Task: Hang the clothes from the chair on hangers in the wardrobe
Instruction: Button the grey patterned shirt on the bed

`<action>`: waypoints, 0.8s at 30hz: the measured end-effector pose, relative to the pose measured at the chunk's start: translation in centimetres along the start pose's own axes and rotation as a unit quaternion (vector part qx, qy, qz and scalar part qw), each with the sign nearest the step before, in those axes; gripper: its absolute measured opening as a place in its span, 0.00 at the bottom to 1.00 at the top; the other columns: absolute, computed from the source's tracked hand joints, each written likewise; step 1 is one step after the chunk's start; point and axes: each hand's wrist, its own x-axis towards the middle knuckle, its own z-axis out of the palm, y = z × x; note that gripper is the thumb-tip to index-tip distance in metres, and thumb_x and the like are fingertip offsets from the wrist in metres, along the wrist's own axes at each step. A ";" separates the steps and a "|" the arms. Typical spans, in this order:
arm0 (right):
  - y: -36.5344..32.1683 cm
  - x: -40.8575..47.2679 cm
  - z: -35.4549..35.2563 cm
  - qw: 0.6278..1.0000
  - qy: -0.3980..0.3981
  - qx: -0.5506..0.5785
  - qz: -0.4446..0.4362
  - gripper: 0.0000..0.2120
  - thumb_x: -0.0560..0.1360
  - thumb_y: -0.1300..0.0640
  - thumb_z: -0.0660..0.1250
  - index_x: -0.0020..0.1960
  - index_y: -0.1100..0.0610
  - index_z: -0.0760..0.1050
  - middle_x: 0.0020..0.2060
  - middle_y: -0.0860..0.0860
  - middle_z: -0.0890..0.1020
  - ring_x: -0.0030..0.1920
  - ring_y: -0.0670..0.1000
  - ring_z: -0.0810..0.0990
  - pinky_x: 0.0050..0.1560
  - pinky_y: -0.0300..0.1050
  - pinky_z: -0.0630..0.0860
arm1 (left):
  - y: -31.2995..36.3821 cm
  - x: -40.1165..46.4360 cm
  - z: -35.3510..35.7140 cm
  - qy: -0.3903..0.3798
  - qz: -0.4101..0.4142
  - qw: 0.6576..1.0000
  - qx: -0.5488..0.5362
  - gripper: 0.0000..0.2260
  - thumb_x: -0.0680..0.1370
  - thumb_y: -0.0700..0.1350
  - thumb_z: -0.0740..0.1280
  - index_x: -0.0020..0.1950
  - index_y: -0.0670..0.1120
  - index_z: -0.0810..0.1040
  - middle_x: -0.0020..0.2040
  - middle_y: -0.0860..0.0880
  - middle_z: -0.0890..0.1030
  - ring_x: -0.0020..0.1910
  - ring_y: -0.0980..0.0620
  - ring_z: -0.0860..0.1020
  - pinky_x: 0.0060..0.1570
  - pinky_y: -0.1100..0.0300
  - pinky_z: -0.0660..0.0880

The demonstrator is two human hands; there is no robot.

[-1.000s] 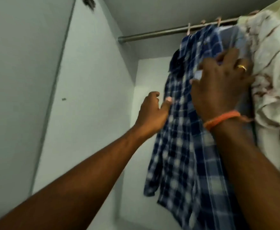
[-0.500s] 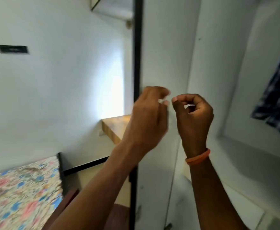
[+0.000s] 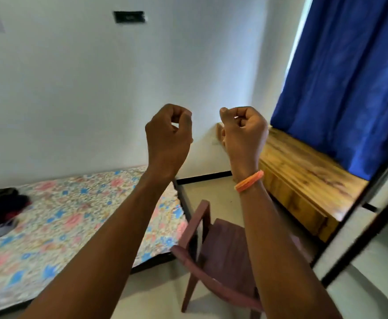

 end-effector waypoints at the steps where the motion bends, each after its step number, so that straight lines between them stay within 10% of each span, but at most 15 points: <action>1: 0.3 -0.5 2.3 1.000 -0.016 0.002 0.016 0.08 0.70 0.50 0.73 0.36 0.51 0.78 0.27 0.49 0.81 0.28 0.51 0.80 0.36 0.59 0.80 | -1.5 0.8 -1.7 0.008 -0.015 1.000 0.008 0.06 0.79 0.45 0.65 0.44 0.47 0.79 0.38 0.51 0.82 0.28 0.52 0.81 0.36 0.45 0.81; 7: 3.8 -3.2 19.1 0.990 -0.113 0.036 0.076 0.09 0.70 0.49 0.73 0.36 0.53 0.78 0.25 0.50 0.80 0.25 0.48 0.78 0.40 0.60 0.81 | -12.6 6.8 -13.3 0.074 -0.099 0.990 0.073 0.06 0.80 0.44 0.65 0.46 0.44 0.79 0.40 0.48 0.82 0.28 0.52 0.82 0.33 0.50 0.80; 16: 8.7 -9.6 48.7 0.937 -0.306 0.079 0.149 0.10 0.74 0.56 0.73 0.42 0.63 0.80 0.27 0.53 0.80 0.21 0.43 0.75 0.26 0.38 0.71 | -30.8 18.6 -29.1 0.142 -0.213 0.950 0.178 0.08 0.81 0.43 0.64 0.47 0.41 0.78 0.40 0.45 0.82 0.29 0.51 0.82 0.36 0.49 0.82; 24: 12.4 -16.2 69.7 0.892 -0.415 0.045 0.174 0.09 0.73 0.56 0.73 0.39 0.61 0.79 0.28 0.54 0.82 0.24 0.48 0.78 0.33 0.45 0.78 | -46.8 25.9 -42.6 0.196 -0.314 0.908 0.194 0.03 0.79 0.44 0.64 0.46 0.49 0.76 0.39 0.44 0.82 0.34 0.45 0.82 0.34 0.47 0.79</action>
